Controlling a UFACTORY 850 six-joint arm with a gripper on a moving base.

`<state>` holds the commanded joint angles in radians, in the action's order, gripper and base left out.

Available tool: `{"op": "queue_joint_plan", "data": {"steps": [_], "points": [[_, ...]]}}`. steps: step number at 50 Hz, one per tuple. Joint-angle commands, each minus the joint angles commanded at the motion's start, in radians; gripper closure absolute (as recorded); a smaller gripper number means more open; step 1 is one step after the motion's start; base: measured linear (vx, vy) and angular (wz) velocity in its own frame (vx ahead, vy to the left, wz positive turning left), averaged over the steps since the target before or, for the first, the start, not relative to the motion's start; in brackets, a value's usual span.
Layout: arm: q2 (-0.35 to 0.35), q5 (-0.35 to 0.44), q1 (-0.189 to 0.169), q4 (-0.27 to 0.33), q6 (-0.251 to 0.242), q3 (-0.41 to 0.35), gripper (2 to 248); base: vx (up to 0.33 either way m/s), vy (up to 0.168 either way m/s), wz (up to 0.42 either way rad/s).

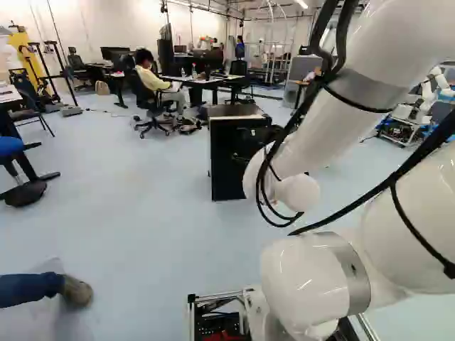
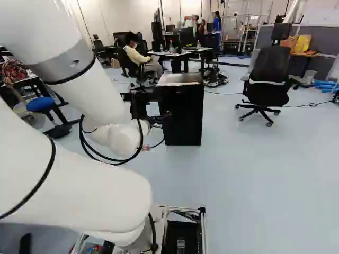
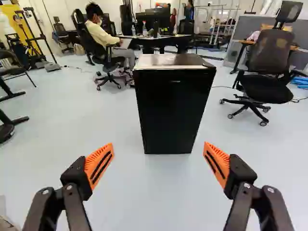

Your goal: Grab a drink from the fridge

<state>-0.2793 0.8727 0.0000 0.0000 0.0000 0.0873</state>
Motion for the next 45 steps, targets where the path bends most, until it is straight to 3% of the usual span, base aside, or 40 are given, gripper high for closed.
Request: {"op": "queue_joint_plan", "data": {"steps": [45], "points": [[0.000, 0.000, 0.000, 0.000, 0.000, 0.000, 3, 0.027, 0.003, 0.002]]}}
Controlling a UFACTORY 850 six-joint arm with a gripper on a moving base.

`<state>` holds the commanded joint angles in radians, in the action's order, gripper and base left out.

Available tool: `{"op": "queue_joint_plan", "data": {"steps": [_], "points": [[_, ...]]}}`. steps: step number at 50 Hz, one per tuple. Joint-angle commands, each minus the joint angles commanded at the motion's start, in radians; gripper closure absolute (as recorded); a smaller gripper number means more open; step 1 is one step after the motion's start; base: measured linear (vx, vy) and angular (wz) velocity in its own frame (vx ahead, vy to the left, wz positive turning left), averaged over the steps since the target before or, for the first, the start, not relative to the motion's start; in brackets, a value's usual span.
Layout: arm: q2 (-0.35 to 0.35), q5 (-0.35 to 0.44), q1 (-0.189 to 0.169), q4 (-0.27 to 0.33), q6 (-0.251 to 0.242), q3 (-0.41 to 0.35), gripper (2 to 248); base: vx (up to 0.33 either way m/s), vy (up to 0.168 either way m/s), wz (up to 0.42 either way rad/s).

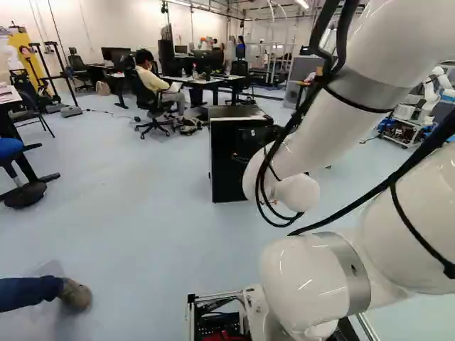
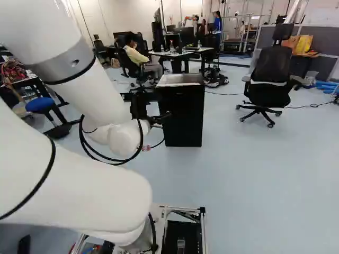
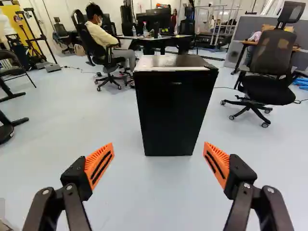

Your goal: Grab a drink from the fridge

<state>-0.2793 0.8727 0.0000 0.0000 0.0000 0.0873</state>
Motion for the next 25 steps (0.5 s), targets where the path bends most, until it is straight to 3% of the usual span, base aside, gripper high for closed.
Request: {"op": "queue_joint_plan", "data": {"steps": [25], "points": [[0.000, 0.000, 0.000, 0.000, 0.000, 0.000, 3, 0.096, 0.036, -0.009]]}}
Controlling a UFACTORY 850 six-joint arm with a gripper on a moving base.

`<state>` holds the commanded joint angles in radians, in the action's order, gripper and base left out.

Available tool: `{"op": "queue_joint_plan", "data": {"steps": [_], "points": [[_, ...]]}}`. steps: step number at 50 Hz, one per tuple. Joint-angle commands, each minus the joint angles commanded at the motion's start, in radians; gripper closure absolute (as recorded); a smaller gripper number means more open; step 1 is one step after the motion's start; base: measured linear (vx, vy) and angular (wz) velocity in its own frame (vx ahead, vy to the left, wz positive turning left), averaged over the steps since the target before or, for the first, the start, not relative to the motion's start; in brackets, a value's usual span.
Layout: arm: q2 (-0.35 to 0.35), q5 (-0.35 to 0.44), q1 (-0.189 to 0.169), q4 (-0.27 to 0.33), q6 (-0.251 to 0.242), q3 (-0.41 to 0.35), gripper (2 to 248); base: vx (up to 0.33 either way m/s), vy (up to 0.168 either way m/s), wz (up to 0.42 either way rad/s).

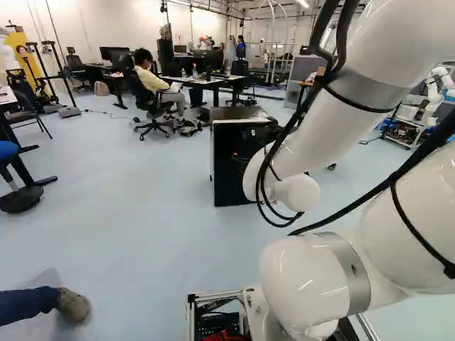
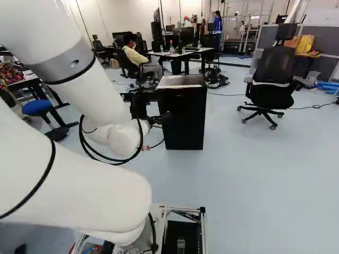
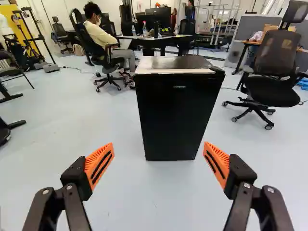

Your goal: Grab a drink from the fridge

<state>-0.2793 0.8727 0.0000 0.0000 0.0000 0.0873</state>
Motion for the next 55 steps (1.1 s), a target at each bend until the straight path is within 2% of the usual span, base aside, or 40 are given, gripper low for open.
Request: {"op": "queue_joint_plan", "data": {"steps": [55], "points": [[0.000, 0.000, 0.000, 0.000, 0.000, 0.000, 3, 0.098, 0.038, -0.013]]}}
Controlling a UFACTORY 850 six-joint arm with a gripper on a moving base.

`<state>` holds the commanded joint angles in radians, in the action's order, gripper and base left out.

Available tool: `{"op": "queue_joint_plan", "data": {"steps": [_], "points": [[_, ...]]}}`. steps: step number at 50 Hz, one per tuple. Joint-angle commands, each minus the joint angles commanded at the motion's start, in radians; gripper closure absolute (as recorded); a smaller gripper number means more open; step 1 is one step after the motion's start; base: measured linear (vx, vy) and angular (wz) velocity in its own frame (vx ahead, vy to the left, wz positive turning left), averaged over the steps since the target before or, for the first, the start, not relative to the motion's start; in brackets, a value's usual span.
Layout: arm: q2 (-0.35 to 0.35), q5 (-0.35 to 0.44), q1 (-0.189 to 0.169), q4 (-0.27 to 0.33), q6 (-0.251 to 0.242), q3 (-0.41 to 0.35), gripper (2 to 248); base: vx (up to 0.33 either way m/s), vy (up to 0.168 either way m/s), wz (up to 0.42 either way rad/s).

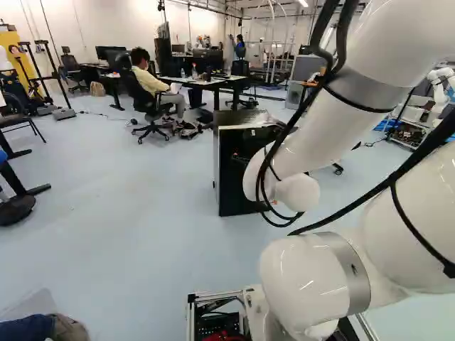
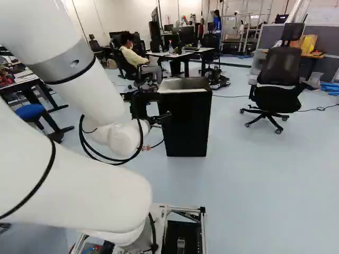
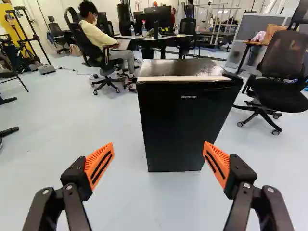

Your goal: Grab a drink from the fridge

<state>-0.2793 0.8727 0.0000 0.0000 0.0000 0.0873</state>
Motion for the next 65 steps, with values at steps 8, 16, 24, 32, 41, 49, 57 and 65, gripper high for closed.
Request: {"op": "queue_joint_plan", "data": {"steps": [8, 16, 24, 32, 41, 49, 57, 65], "points": [[0.000, 0.000, 0.000, 0.000, 0.000, 0.000, 3, 0.099, 0.039, -0.012], [0.000, 0.000, 0.000, 0.000, 0.000, 0.000, 3, 0.101, 0.041, -0.013], [0.000, 0.000, 0.000, 0.000, 0.000, 0.000, 3, 0.100, 0.038, -0.014], [0.000, 0.000, 0.000, 0.000, 0.000, 0.000, 3, 0.092, 0.038, -0.018], [0.000, 0.000, 0.000, 0.000, 0.000, 0.000, 3, 0.070, 0.038, -0.011], [0.000, 0.000, 0.000, 0.000, 0.000, 0.000, 3, 0.063, 0.034, -0.010], [0.000, 0.000, 0.000, 0.000, 0.000, 0.000, 3, 0.063, 0.033, -0.009], [0.000, 0.000, 0.000, 0.000, 0.000, 0.000, 3, 0.065, 0.035, -0.009]]}}
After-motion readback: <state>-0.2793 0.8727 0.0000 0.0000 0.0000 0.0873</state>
